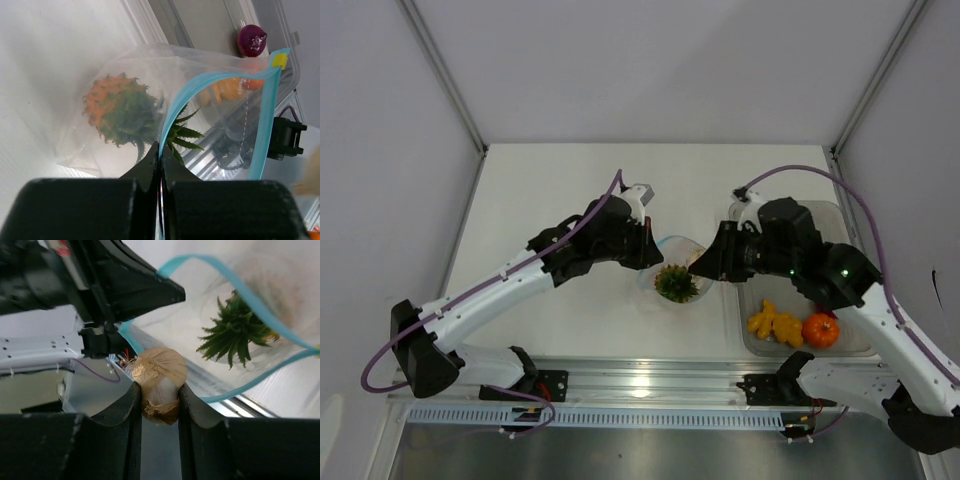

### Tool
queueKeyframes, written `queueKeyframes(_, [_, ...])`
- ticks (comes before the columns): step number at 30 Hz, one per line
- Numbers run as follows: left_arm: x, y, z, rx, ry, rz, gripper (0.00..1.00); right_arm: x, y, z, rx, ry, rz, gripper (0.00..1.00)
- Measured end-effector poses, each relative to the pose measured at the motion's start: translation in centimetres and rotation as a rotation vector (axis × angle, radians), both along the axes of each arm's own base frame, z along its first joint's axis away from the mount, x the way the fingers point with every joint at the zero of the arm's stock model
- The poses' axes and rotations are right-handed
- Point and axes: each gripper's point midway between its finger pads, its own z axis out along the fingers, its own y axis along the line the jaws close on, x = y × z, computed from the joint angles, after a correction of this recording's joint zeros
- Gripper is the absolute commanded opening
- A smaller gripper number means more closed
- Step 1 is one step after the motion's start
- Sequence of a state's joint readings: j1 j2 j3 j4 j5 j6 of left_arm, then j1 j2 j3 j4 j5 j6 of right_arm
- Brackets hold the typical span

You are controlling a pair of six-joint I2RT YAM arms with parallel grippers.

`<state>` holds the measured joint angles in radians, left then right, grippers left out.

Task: Place the food in the zip-top bag and seal the zipper
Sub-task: Place the fake vegetable in the zipper food storage bag.

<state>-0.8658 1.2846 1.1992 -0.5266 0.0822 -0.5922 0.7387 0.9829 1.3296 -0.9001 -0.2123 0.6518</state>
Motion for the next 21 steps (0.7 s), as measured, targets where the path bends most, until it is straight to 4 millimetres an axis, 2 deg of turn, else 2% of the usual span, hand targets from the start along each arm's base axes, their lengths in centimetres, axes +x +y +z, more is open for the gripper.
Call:
queueKeyframes(5, [0.2,0.0,0.7,-0.009,-0.008,0.002,0.01,-0.9,2.6,-4.9,-0.082,0.102,0.091,0.29])
queueKeyframes(7, [0.1,0.0,0.7,-0.007,-0.005,0.003,0.01,-1.0,3.2,-5.9,-0.101,0.126,0.109,0.34])
queueKeyframes(8, [0.1,0.0,0.7,-0.005,-0.003,0.003,0.01,-1.0,3.4,-6.2,-0.105,0.132,0.114,0.43])
queueKeyframes(9, [0.1,0.1,0.6,-0.004,-0.002,0.003,0.0,-1.0,3.7,-6.4,-0.105,0.136,0.122,0.48])
queueKeyframes(10, [0.1,0.1,0.6,-0.004,-0.002,0.003,0.01,-0.9,4.0,-6.5,-0.104,0.138,0.129,0.61])
queueKeyframes(11, [0.0,0.1,0.6,-0.004,-0.002,0.003,0.01,-0.8,4.2,-6.6,-0.103,0.145,0.132,0.68])
queueKeyframes(14, [0.0,0.1,0.7,-0.006,-0.002,0.002,0.0,-0.5,5.0,-7.4,-0.116,0.156,0.156,0.8])
queueKeyframes(16, [-0.1,0.1,0.8,-0.009,-0.001,0.0,0.01,-0.3,5.5,-8.0,-0.125,0.167,0.169,0.84])
queueKeyframes(21, [-0.2,0.2,0.7,-0.009,0.001,-0.002,0.01,-0.1,5.9,-8.5,-0.131,0.175,0.181,0.84])
